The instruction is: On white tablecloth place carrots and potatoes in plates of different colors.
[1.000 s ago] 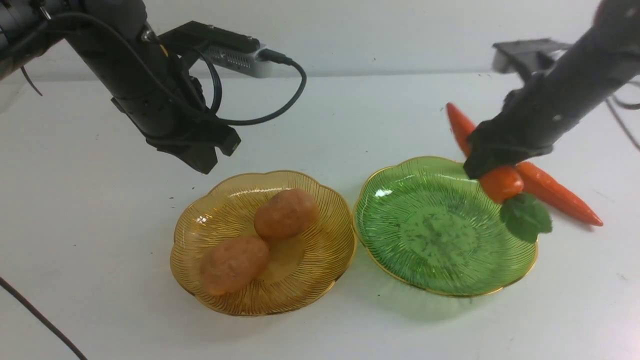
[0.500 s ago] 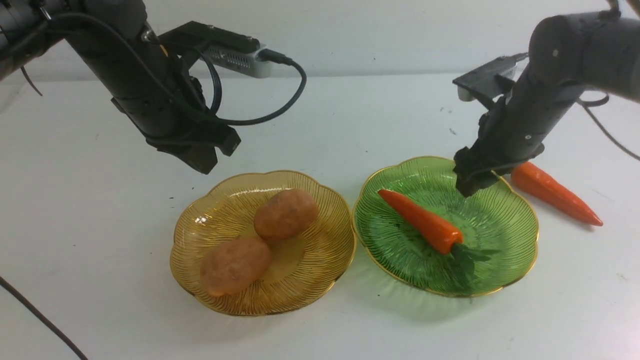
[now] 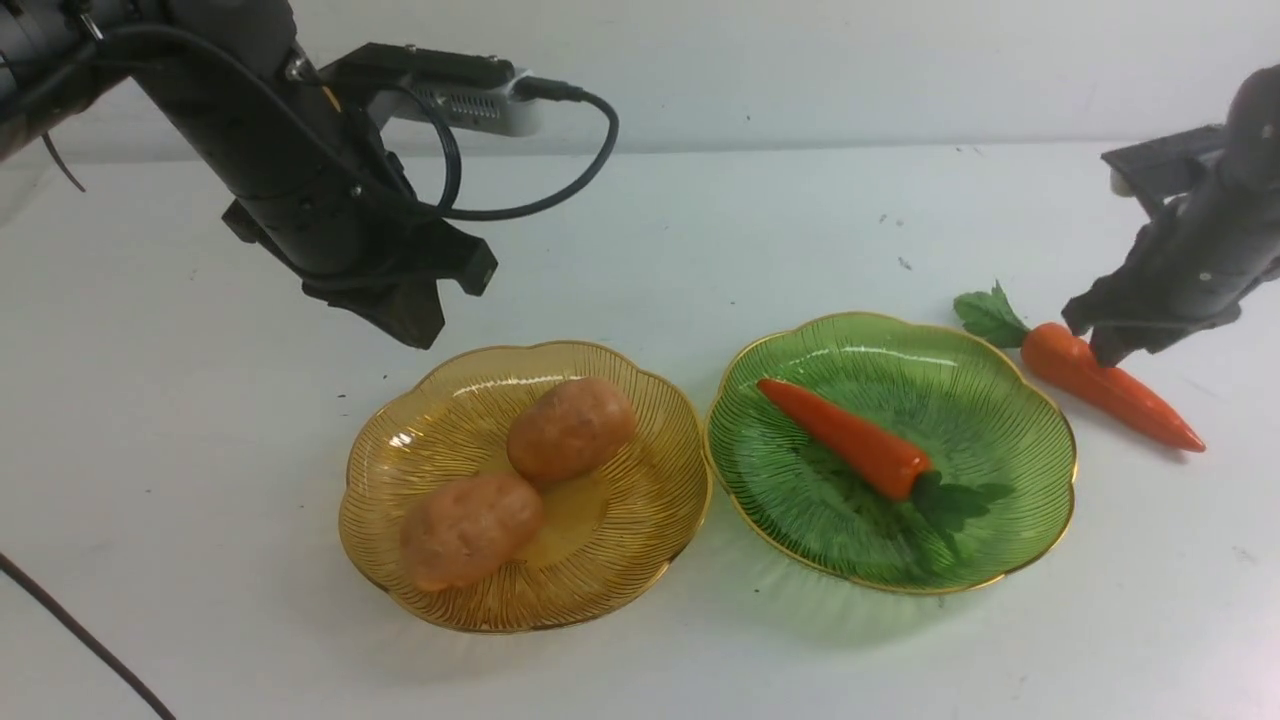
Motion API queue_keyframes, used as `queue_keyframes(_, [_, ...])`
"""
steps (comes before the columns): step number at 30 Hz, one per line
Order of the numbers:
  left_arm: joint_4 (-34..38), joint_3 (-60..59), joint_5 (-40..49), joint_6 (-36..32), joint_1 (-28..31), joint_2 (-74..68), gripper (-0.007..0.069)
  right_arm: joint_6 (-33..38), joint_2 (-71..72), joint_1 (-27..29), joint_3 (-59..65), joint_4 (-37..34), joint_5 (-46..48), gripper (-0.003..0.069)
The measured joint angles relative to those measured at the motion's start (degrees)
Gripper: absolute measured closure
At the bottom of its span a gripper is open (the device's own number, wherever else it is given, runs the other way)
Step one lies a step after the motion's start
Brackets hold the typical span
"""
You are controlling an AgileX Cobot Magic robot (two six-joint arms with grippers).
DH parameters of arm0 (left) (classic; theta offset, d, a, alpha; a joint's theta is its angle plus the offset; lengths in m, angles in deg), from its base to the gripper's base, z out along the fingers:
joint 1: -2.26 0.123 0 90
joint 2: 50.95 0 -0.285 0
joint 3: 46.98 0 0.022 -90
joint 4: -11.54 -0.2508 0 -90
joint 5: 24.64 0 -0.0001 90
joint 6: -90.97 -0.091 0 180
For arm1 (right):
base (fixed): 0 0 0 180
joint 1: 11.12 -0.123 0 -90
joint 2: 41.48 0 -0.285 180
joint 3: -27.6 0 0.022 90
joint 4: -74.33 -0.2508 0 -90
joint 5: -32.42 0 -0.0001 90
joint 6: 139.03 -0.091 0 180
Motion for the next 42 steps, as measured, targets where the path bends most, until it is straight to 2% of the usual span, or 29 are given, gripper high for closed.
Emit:
queue_keyframes(5, [0.1,0.0,0.0,0.0,0.0,0.0,0.0628,-2.0,3.3,1.0,-5.9,-1.6,5.3,0.0426])
queue_keyframes(8, [0.1,0.0,0.0,0.0,0.0,0.0,0.0628,-5.2,8.3,1.3,-5.3,-7.5,6.1,0.0426])
queue_keyframes(12, [0.1,0.0,0.0,0.0,0.0,0.0,0.0628,-4.5,12.0,0.1,-2.1,-15.9,6.6,0.0426])
queue_keyframes(15, [0.0,0.0,0.0,-0.2,0.0,0.0,0.0628,-0.7,12.5,-3.9,2.5,-20.1,6.6,0.0426])
queue_keyframes(20, [-0.1,0.0,0.0,-1.1,0.0,0.0,0.0628,2.3,8.8,-10.5,6.3,-18.4,3.6,0.0419])
queue_keyframes(23, [-0.1,0.0,0.0,-1.1,0.0,0.0,0.0628,1.4,7.0,-12.3,6.1,-15.7,3.0,0.0342])
queue_keyframes(27, [-0.1,0.0,0.0,-1.5,0.0,0.0,0.0627,-4.0,6.4,-12.5,3.2,-13.5,5.9,0.0181])
queue_keyframes(29, [-0.1,0.0,0.0,-1.5,0.0,0.0,0.0627,-6.0,6.4,-12.4,0.9,-12.7,6.4,0.0129])
queue_keyframes(32, [-0.1,0.0,0.0,-1.6,0.0,0.0,0.0627,-9.8,8.2,-12.1,-1.2,-11.5,6.2,0.0101])
queue_keyframes(34, [-0.1,0.0,0.0,-1.6,0.0,0.0,0.0627,-12.3,12.6,-11.8,-0.3,-11.0,6.4,0.0142])
queue_keyframes(36, [-0.3,0.0,0.0,-1.6,0.0,0.0,0.0627,-13.0,18.9,-11.8,2.9,-10.8,6.4,0.0228])
queue_keyframes(37, [-0.5,0.0,0.0,-1.6,0.0,0.0,0.0627,-13.3,23.6,-11.8,5.6,-10.5,6.4,0.0285])
queue_keyframes(41, [-1.7,0.0,0.0,-1.6,0.0,0.0,0.0627,-13.9,49.1,-11.7,23.1,-9.8,6.5,0.0603])
queue_keyframes(42, [-1.9,0.0,0.0,-1.6,0.0,0.0,0.0627,-13.9,55.6,-11.7,27.5,-9.9,5.0,0.0637])
